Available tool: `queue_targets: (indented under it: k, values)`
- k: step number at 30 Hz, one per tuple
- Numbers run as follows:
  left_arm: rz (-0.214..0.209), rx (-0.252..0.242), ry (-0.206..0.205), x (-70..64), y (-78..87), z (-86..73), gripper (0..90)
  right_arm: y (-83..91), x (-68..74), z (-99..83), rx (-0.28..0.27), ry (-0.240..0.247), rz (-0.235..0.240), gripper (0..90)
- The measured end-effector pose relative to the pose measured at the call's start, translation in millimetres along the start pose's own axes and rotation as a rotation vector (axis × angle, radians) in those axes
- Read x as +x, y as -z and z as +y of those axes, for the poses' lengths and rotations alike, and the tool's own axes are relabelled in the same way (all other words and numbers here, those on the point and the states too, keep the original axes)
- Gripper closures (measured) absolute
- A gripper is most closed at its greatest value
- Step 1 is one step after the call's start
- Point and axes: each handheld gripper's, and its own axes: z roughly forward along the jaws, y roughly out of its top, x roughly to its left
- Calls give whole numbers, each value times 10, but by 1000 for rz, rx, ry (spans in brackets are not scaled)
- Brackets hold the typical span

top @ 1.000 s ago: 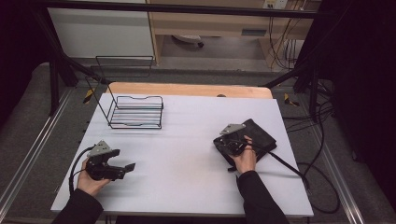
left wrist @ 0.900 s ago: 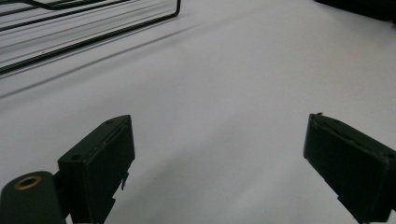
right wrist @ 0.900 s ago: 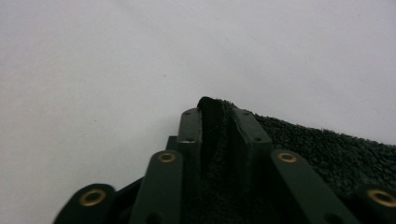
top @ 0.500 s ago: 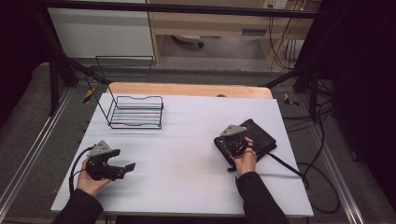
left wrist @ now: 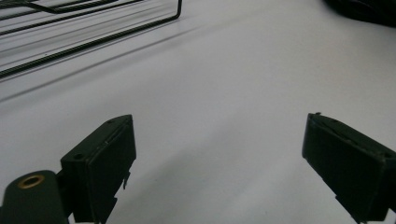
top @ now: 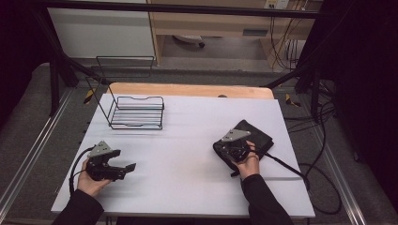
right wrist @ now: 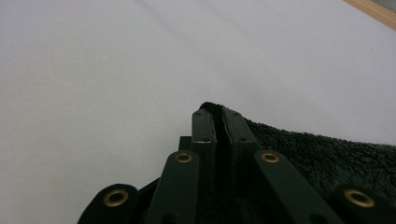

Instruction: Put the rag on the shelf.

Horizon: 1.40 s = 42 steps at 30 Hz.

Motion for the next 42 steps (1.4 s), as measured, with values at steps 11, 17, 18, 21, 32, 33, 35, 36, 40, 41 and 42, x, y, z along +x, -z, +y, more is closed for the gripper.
queue_targets:
  k: [11, 17, 18, 21, 32, 33, 35, 36, 40, 41, 42]
  values:
    - [3, -1, -1, -2, 3, 3, 98, -34, 349, 124, -8, 49, 126, 853]
    - [5, 0, 0, 0, 3, 4, 98, -97, 542, 241, -22, 70, 190, 853]
    - [5, 2, 1, -1, 3, 3, 98, -114, 579, 263, -23, 75, 201, 852]
    - [7, 2, -2, -3, 5, 4, 98, -170, 690, 326, -25, 91, 232, 852]
    - [8, 0, 0, -4, 14, 9, 100, -303, 1021, 474, -30, 111, 314, 852]
    - [8, 1, 0, -5, 15, 8, 100, -313, 1053, 483, -33, 118, 320, 852]
    - [7, 0, 0, -5, 17, 9, 100, -332, 1116, 499, -34, 123, 342, 852]
    - [7, -1, 0, -6, 18, 10, 100, -343, 1144, 505, -34, 127, 353, 852]
    - [7, 2, 1, -6, 18, 10, 101, -393, 1236, 495, -22, 147, 369, 849]
    - [6, 2, 1, -6, 18, 10, 101, -407, 1242, 483, -18, 146, 370, 845]
    - [6, 3, 2, -6, 18, 11, 102, -419, 1246, 471, -13, 147, 370, 837]
